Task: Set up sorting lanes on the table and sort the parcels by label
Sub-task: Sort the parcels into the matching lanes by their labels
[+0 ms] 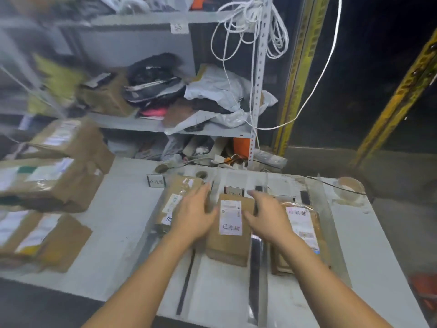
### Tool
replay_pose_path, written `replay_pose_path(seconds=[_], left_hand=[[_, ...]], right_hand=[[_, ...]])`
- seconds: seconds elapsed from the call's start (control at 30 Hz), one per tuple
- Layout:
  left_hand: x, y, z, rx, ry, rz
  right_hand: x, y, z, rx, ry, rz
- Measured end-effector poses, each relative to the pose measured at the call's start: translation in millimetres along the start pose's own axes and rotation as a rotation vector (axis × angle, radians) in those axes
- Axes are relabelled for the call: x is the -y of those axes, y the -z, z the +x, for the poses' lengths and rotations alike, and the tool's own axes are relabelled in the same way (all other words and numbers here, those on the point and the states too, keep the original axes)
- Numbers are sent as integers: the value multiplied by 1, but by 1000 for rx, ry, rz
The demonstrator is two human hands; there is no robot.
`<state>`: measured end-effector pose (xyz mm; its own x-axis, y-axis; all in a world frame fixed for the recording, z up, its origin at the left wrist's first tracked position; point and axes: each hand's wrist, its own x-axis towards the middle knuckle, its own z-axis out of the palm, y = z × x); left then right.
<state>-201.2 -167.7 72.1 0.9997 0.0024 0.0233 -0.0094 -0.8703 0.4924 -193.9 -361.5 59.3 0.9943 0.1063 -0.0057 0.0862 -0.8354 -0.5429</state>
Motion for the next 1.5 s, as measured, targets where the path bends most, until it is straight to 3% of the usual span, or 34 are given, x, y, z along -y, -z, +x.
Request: replay_pose_path(seconds=[0.37, 0.53, 0.7, 0.93, 1.17, 1.33, 1.5], left_hand=[[277, 205, -21, -214, 101, 409], [401, 286, -29, -225, 176, 454], [492, 341, -20, -222, 250, 491], [590, 370, 32, -204, 325, 414], [623, 371, 136, -119, 323, 263], [633, 344, 219, -49, 316, -137], [635, 321, 271, 64, 347, -461]], right_hand=[[297, -128, 55, 6, 328, -140], [418, -189, 73, 31, 347, -164], [497, -234, 95, 55, 331, -187], [552, -302, 174, 107, 267, -137], [561, -343, 283, 73, 82, 62], [561, -366, 338, 20, -107, 204], [566, -397, 363, 82, -333, 519]])
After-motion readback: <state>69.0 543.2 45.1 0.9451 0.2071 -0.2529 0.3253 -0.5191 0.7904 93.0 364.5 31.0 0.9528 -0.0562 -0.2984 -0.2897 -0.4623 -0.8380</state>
